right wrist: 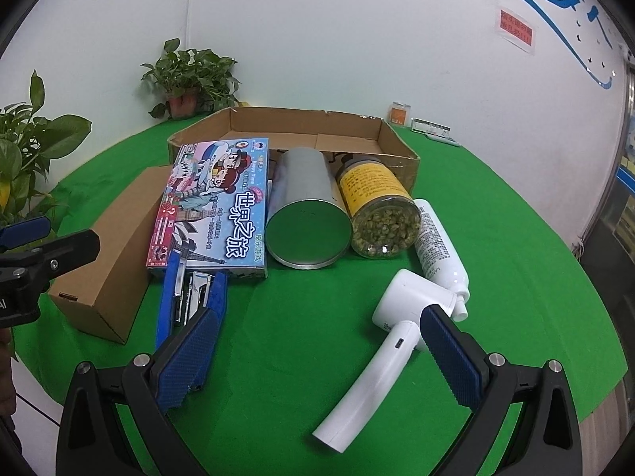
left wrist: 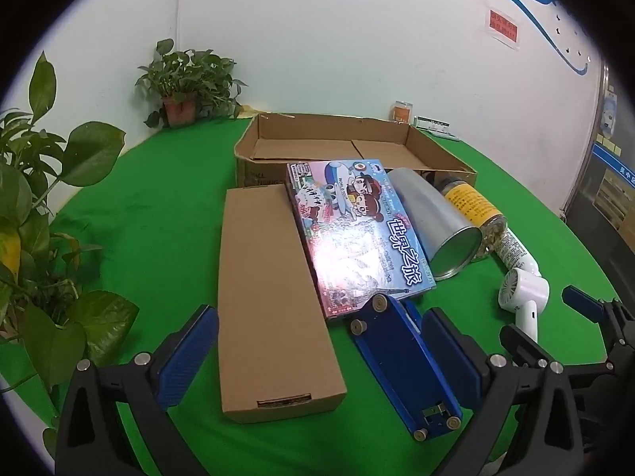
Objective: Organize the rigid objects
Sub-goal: 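Grasp the long narrow cardboard box with the right gripper and lift it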
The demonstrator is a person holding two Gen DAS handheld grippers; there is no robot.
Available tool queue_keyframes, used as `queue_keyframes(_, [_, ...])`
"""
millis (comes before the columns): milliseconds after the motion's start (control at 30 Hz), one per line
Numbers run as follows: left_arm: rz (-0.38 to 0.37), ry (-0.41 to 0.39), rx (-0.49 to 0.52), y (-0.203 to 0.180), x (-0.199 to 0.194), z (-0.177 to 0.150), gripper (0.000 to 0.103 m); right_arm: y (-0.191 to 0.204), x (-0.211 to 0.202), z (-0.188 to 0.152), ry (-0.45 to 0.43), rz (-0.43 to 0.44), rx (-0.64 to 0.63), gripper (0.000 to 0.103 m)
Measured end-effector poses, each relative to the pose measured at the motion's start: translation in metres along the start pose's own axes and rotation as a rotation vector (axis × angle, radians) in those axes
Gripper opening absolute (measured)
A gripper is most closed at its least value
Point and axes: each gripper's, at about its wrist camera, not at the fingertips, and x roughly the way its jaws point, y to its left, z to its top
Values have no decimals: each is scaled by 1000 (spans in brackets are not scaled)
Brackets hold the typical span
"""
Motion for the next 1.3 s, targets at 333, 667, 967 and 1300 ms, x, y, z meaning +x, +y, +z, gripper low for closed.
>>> queue_keyframes(333, [-62, 37, -58, 50, 4, -1, 102, 21, 0, 11, -21, 91, -41, 103])
queue_keyframes(667, [-220, 159, -267, 104, 31, -13, 98, 92, -17, 18, -40, 439, -209, 102])
queue_keyframes(967, [-491, 232, -322, 115, 44, -22, 71, 158, 22, 26, 147, 531, -173, 102])
queue_keyframes(1300, [-566, 254, -341, 126, 44, -21, 76, 191, 56, 23, 223, 439, -159, 84])
